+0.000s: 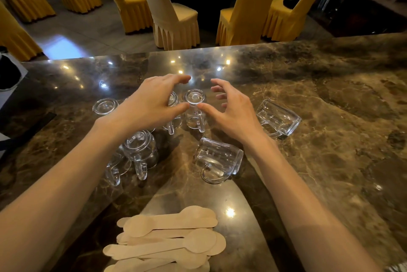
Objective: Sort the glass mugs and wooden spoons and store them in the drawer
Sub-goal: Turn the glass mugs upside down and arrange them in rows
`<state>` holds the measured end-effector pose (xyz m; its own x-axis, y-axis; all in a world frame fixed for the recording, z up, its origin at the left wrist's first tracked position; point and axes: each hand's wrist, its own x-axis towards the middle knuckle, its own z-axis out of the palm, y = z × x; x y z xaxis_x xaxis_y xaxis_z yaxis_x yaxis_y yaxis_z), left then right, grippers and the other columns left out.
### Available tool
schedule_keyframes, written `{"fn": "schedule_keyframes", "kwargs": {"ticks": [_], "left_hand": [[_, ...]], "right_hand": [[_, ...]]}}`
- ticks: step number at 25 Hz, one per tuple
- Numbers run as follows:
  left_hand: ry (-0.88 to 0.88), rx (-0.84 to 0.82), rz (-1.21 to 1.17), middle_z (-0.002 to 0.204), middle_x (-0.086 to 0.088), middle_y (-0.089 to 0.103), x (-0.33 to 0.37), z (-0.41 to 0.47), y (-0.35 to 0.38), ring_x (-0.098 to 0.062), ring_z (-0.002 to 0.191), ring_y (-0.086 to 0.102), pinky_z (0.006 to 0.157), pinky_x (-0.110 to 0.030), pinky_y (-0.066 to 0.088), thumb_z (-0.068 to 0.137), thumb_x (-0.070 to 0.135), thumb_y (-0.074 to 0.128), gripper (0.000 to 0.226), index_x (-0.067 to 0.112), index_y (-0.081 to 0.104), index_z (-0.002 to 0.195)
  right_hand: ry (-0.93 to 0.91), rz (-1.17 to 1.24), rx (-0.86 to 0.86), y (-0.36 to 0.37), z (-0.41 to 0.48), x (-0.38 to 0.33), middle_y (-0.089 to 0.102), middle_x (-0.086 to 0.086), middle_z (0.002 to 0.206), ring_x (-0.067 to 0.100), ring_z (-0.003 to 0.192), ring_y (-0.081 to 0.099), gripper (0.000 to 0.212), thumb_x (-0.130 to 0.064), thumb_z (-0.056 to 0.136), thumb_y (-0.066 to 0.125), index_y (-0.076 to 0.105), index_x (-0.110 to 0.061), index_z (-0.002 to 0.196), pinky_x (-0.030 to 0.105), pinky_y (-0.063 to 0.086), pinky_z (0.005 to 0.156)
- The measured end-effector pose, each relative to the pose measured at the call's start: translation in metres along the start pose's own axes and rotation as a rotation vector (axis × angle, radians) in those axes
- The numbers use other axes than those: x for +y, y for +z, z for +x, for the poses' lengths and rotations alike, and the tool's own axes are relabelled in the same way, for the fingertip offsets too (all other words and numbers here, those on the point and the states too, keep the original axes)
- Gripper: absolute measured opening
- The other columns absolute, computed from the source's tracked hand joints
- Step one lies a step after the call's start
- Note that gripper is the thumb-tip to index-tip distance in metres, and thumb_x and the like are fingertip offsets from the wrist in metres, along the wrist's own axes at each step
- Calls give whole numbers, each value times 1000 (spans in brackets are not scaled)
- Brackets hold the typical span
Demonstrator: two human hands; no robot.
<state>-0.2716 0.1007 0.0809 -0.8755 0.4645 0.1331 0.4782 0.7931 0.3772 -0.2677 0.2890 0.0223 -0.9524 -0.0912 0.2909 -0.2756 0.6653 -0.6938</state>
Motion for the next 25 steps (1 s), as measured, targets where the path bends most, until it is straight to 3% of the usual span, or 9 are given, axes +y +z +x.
{"fn": "schedule_keyframes", "kwargs": {"ticks": [6,11,17,22,25], "left_hand": [[196,-24,60,135,2,53,35,-4,11,-12,126,44,108,-27,24,88,36,59,55,19,42,137],[303,-197,65,132,8,53,57,-3,38,-7,118,49,96,-19,34,89,43,54,53,27,41,137],[319,-312,94,137,10,48,66,-4,67,-9,122,47,98,-27,41,90,49,49,53,29,39,138],[339,-408,120,138,10,47,69,-7,76,-10,124,46,100,-32,43,86,58,50,62,30,36,140],[366,-392,230,140,8,43,69,-13,82,-13,125,43,99,-30,41,84,58,53,70,29,30,143]], "right_hand": [[38,-11,109,-21,-10,22,62,-5,116,4,97,55,56,-42,80,69,49,-22,129,20,44,82],[101,-88,182,-45,-26,45,63,-5,115,2,98,53,49,-36,80,70,54,-21,124,21,44,86],[166,-133,264,-67,-45,65,65,1,114,16,106,59,38,-30,79,73,63,-18,114,31,45,95],[244,-143,293,-78,-62,89,63,2,117,14,107,56,42,-27,77,75,63,-16,116,11,32,88],[267,-139,289,-77,-69,99,60,2,122,13,111,54,52,-26,75,77,58,-16,122,11,30,89]]}}
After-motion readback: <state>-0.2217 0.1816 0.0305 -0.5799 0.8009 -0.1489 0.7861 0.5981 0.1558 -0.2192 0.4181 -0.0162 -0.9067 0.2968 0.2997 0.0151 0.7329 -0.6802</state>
